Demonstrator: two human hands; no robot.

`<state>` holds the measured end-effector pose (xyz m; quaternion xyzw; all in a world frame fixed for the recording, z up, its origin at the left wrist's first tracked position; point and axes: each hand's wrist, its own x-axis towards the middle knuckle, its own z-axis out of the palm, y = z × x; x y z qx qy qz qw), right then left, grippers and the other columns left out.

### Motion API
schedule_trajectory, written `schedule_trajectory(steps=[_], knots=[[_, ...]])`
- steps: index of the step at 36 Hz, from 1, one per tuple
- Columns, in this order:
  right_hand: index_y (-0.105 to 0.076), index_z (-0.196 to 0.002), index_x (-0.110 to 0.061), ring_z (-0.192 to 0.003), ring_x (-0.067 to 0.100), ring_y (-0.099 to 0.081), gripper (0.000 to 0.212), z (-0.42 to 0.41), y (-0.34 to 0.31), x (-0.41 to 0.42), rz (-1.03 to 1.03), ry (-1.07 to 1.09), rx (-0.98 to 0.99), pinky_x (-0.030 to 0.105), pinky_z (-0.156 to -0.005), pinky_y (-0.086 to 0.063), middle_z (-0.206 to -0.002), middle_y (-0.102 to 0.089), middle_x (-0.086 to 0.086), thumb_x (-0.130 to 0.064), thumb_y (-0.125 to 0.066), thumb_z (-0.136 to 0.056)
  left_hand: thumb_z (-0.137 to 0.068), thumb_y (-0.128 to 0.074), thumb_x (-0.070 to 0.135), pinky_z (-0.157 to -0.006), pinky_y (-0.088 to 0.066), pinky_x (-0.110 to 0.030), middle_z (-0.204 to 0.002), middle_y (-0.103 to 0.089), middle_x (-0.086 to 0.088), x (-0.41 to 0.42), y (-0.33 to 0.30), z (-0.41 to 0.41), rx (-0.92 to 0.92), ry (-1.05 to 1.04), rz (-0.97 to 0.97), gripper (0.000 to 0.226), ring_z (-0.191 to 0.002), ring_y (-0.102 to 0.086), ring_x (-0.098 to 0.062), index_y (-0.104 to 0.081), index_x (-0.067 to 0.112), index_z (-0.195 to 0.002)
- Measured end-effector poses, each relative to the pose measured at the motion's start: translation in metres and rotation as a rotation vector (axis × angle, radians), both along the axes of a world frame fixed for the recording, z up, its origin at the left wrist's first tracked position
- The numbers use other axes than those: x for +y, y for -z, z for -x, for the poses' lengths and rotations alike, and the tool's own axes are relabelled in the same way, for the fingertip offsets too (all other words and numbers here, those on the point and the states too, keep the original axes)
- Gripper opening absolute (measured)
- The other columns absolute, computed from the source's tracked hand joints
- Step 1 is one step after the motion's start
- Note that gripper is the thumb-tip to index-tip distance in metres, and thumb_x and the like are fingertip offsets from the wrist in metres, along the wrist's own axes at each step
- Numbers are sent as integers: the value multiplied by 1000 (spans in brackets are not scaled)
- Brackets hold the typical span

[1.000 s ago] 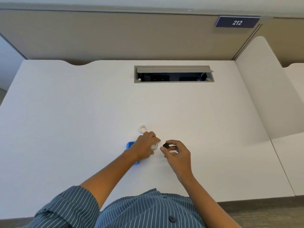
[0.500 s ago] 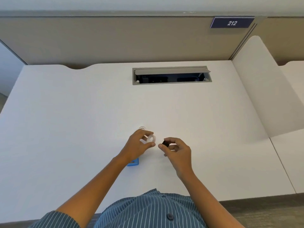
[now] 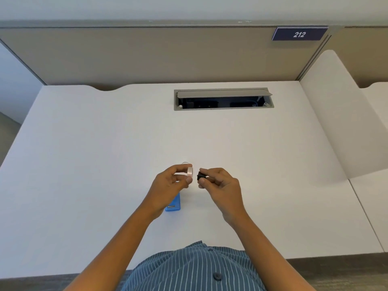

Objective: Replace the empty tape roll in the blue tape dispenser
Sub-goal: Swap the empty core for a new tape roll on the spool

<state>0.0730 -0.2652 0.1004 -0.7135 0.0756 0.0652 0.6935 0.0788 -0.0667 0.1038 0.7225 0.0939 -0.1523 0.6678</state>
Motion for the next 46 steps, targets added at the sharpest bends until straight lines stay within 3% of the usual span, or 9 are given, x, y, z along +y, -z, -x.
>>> schedule_trajectory(steps=[10, 17, 27, 46], knots=[[-81, -119, -10, -89, 25, -83, 32, 3, -17, 8, -68, -43, -49, 26, -84, -64, -113, -80, 7, 9, -77, -94, -101, -69, 37, -100, -63, -37, -138, -74, 9, -1, -18, 9, -42, 22, 42, 38, -115, -77, -19, -70, 31, -138], [-79, -116, -11, -85, 26, -83, 27, 6, -23, 8, -101, -17, 1, 24, -80, -64, -103, -85, 7, 3, -82, -93, -102, -69, 30, -98, -64, -32, -138, -74, 5, -1, -21, 12, -53, 21, 65, 37, -116, -77, -19, -70, 27, -139], [-81, -110, -20, -81, 26, -83, 27, 6, -25, 9, -93, -21, 16, 23, -78, -63, -95, -86, 5, -5, -88, -89, -99, -75, 25, -90, -62, -22, -121, -82, 5, -2, -26, 13, -36, -21, 86, 37, -107, -79, -18, -72, 26, -136], [-85, -111, -18, -86, 25, -82, 26, 5, -28, 7, -96, -61, -55, 26, -79, -65, -103, -86, 3, -5, -88, -89, -94, -78, 14, -81, -62, -19, -123, -82, -2, -7, -31, 14, -57, -69, 78, 36, -99, -81, -17, -76, 18, -130]])
